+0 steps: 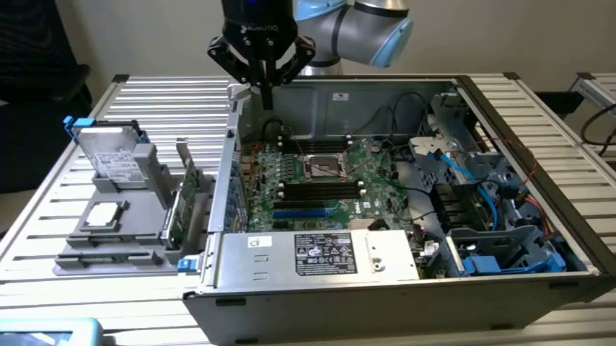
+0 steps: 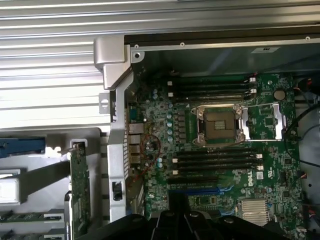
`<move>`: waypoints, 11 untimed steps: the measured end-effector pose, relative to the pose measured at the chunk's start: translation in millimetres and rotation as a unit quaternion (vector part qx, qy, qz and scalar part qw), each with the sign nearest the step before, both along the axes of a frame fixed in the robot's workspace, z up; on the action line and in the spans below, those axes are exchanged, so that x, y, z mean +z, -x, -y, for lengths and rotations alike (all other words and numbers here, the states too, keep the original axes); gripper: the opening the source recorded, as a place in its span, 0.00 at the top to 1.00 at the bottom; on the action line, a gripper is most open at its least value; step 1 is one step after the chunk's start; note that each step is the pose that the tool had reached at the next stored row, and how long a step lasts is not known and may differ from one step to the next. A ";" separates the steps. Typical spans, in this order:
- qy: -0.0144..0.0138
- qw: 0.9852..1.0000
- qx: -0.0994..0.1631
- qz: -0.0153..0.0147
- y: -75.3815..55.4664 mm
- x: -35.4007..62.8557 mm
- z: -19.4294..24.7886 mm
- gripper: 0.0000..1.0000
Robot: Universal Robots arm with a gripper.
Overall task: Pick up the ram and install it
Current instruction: 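Reach for the ram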
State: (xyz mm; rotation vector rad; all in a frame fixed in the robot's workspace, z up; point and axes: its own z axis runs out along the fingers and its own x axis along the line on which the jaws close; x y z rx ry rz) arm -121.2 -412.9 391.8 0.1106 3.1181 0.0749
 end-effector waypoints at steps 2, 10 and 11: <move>0.000 1.000 0.000 0.000 0.0 -0.8 7.0 0.89; 0.000 1.000 0.000 0.000 21.7 -4.6 12.1 0.89; 0.000 1.000 0.000 0.000 25.9 -5.5 12.3 0.89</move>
